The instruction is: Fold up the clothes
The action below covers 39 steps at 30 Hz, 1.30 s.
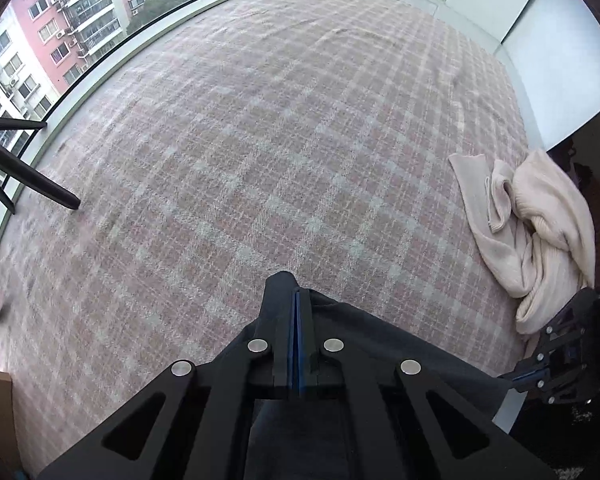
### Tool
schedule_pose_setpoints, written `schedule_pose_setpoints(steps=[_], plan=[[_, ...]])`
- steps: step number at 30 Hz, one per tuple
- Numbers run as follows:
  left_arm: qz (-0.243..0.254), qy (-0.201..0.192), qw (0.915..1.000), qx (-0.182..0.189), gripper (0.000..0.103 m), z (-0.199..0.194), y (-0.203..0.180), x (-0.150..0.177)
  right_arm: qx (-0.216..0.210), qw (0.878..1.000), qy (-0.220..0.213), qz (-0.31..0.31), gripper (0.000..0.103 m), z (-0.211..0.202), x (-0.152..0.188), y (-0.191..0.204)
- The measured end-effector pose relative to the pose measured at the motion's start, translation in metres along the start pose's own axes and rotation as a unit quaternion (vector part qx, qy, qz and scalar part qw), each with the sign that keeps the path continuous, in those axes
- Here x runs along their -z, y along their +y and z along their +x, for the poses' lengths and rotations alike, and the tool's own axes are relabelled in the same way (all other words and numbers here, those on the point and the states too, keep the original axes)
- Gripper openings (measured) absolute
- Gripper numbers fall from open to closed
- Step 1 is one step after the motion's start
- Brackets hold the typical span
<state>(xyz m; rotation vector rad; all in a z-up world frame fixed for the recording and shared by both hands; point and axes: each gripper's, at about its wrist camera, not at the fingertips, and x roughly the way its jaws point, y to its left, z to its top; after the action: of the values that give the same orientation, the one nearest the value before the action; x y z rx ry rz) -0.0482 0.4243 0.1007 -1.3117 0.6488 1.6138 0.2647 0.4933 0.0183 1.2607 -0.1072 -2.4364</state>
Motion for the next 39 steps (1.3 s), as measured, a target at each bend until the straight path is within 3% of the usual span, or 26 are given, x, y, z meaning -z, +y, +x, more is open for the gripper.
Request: schedule_pose_setpoints(steps=[1,4,7,9,11,13,15,19,23,27,30,33,35,37,39], plan=[[-0.011,-0.007,0.9999,-0.006,0.001,-0.003,0.006,-0.002,0.003,1.0,0.003,-0.001,0.002,0.0,0.001,-0.001],[-0.031,-0.021,0.994,-0.103,0.0,-0.004,0.021,-0.009,-0.01,1.0,0.026,0.009,0.002,0.0,0.006,-0.008],[-0.042,-0.025,0.9945,-0.093,0.0,-0.008,0.025,-0.007,-0.002,0.999,0.041,0.015,0.006,-0.003,0.007,-0.007],[-0.031,-0.027,0.9969,-0.068,0.0,-0.009,0.013,-0.001,-0.031,0.997,0.039,0.05,0.006,-0.013,0.003,-0.016],[-0.026,-0.024,0.9984,-0.043,0.004,-0.004,-0.002,0.004,-0.053,0.996,0.021,0.075,0.014,-0.029,0.0,-0.024],[-0.008,-0.023,0.9982,-0.055,0.004,-0.005,-0.012,0.014,-0.061,0.993,0.001,0.1,0.032,-0.044,-0.006,-0.035],[-0.005,-0.025,0.9975,-0.066,0.004,-0.013,-0.015,0.021,-0.068,0.988,-0.018,0.135,0.035,-0.054,-0.016,-0.048],[-0.05,-0.063,0.9926,-0.091,0.008,-0.063,0.01,0.06,-0.05,0.979,-0.03,0.194,0.044,-0.047,-0.041,-0.067],[-0.149,-0.084,0.9752,-0.14,0.014,-0.104,0.05,0.142,-0.025,0.974,0.008,0.227,0.044,-0.006,-0.052,-0.081],[-0.266,-0.082,0.9435,-0.179,0.013,-0.131,0.073,0.252,-0.044,0.972,0.043,0.226,0.044,0.024,-0.055,-0.086],[-0.344,-0.077,0.9194,-0.174,0.013,-0.128,0.071,0.328,-0.071,0.973,0.064,0.212,0.044,0.038,-0.055,-0.082],[-0.397,-0.085,0.9018,-0.147,0.013,-0.117,0.059,0.374,-0.111,0.968,0.071,0.215,0.044,0.048,-0.056,-0.075],[-0.405,-0.107,0.8997,-0.125,0.013,-0.112,0.049,0.38,-0.122,0.968,0.073,0.209,0.039,0.053,-0.059,-0.069],[-0.386,-0.128,0.9079,-0.103,0.013,-0.106,0.038,0.37,-0.137,0.965,0.085,0.209,0.01,0.058,-0.061,-0.065],[-0.36,-0.14,0.9178,-0.089,0.016,-0.097,0.03,0.356,-0.143,0.962,0.083,0.216,0.007,0.06,-0.064,-0.061]])
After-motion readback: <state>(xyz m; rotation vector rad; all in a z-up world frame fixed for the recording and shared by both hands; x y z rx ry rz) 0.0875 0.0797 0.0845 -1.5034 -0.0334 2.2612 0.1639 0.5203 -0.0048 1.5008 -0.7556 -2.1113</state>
